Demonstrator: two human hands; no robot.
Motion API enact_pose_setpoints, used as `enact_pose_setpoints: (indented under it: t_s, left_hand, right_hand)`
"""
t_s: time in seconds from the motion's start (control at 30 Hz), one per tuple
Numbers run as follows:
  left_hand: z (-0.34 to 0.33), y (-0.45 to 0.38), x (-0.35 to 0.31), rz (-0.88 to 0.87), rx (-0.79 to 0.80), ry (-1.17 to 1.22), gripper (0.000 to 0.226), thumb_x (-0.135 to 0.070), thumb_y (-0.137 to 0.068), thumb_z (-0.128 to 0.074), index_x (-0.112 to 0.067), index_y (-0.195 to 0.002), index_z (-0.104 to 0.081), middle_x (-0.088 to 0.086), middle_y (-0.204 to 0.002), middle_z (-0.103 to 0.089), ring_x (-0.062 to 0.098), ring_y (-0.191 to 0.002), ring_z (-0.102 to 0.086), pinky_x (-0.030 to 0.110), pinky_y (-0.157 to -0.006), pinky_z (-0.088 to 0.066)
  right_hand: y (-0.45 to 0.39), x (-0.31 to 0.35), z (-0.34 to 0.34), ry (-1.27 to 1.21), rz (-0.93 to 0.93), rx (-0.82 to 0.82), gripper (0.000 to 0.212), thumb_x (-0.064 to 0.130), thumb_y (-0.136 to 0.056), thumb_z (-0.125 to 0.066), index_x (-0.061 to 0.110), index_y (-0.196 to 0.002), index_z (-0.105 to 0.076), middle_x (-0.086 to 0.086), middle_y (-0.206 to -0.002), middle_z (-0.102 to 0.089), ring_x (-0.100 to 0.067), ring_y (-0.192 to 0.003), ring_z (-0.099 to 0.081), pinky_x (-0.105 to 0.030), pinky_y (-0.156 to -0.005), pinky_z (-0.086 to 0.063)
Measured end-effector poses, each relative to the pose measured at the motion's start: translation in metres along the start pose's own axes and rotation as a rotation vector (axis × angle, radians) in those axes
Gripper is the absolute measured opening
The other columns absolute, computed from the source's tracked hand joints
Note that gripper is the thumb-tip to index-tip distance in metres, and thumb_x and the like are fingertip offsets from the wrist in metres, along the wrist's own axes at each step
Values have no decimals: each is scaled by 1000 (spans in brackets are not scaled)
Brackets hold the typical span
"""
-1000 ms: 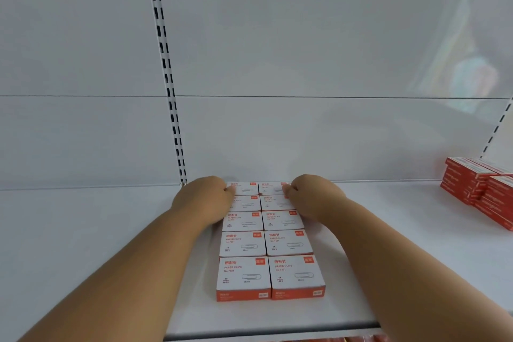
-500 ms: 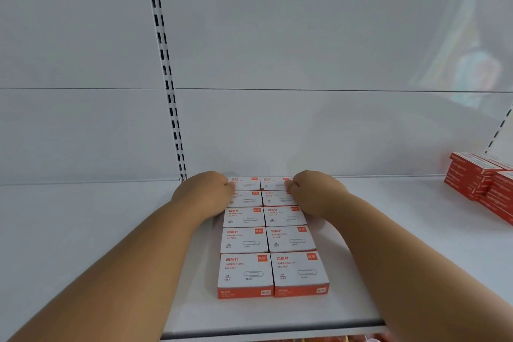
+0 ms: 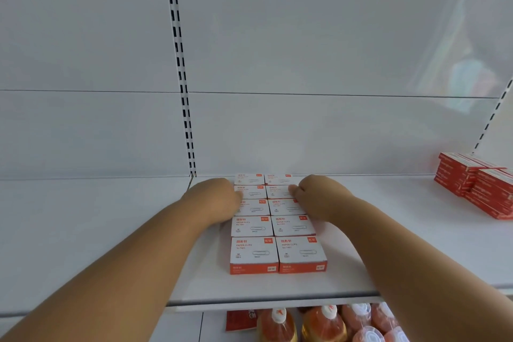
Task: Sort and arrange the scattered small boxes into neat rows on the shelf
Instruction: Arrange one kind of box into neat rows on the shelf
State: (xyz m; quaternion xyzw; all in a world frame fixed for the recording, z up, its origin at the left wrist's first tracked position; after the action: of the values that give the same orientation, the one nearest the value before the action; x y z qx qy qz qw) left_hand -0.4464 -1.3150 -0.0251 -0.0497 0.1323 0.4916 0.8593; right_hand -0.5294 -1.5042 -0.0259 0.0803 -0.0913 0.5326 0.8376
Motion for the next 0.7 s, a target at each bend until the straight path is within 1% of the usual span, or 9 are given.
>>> enact_pose_setpoints:
  t_s: [0.13, 0.23, 0.3, 0.37, 0.4, 0.43, 0.5, 0.6, 0.7]
  left_hand:
    - [1, 5, 2, 24, -22, -19, 28, -40, -102, -37, -26, -103, -61, -4, -91, -59, 19, -90, -58, 29, -74, -42]
    - [6, 15, 0, 24, -37, 3, 33, -39, -102, -35, -25, -111, -64, 0, -110, -66, 20, -94, -56, 30, -78, -43]
    - [17, 30, -5, 2, -109, -5, 33, -41, -103, -32, -25, -103, -61, -1, -111, -66, 19, -93, -57, 31, -78, -44]
    - [28, 55, -12, -72, -201, 8, 29, -45, -102, -34, -25, -91, -51, -5, -106, -60, 15, -87, -58, 32, -72, -45]
    - [30, 71, -16, -136, -228, 52, 24, -48, -101, -37, -28, -93, -48, -9, -109, -54, 13, -88, -57, 32, -72, -47]
    - [28, 88, -20, -212, -226, 104, 19, -51, -98, -42, -32, -101, -48, -14, -114, -47, 10, -94, -56, 31, -78, -49]
    - [20, 121, -27, -349, -217, 153, 28, -56, -92, -50, -43, -117, -47, -23, -121, -38, 1, -107, -47, 25, -92, -46]
    - [12, 142, -29, -470, -288, 134, 38, -55, -86, -62, -45, -122, -56, -27, -119, -41, -3, -111, -42, 19, -96, -40]
    - [7, 140, -29, -459, -313, 127, 34, -47, -87, -66, -41, -120, -62, -24, -116, -47, 0, -106, -48, 11, -86, -39]
  right_hand:
    - [3, 1, -1, 22, -11, -5, 47, 48, -101, -30, 15, -81, -57, 0, -82, -62, -19, -78, -60, -32, -68, -47]
    - [11, 1, 3, 35, -17, -19, 47, 48, -102, -28, 15, -87, -57, -2, -90, -61, -22, -86, -58, -34, -75, -46]
    - [26, 2, 14, 47, 0, -101, 44, 50, -101, -28, 16, -88, -54, -2, -91, -61, -22, -84, -56, -33, -71, -44]
    - [53, 9, 28, -13, 97, -224, 37, 52, -99, -34, 21, -87, -51, 4, -89, -57, -16, -78, -54, -31, -65, -42]
    - [70, 14, 33, -75, 183, -265, 32, 53, -96, -39, 25, -89, -51, 9, -92, -55, -12, -77, -53, -28, -64, -41]
    - [89, 19, 36, -132, 278, -277, 27, 55, -94, -44, 29, -95, -52, 15, -98, -51, -7, -78, -53, -23, -64, -41]
    - [123, 25, 35, -182, 417, -242, 31, 58, -86, -54, 38, -109, -55, 25, -106, -43, -2, -79, -54, -14, -65, -42]
    - [144, 23, 26, -140, 473, -197, 41, 58, -77, -67, 42, -115, -60, 25, -117, -39, 0, -78, -54, -15, -69, -46]
    - [144, 21, 14, -180, 448, -184, 34, 51, -78, -72, 41, -110, -65, 25, -118, -41, 2, -84, -55, -10, -71, -42]
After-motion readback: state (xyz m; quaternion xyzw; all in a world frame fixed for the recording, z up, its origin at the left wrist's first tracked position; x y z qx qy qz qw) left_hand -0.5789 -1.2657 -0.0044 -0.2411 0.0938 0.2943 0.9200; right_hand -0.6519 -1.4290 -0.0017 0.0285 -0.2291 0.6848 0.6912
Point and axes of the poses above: each hand's wrist, its own y-axis away from the middle knuckle, its own z-axis out of the back of the hand, x = y × z, the point moved 10 cm from there along -y, towards the middle knuckle
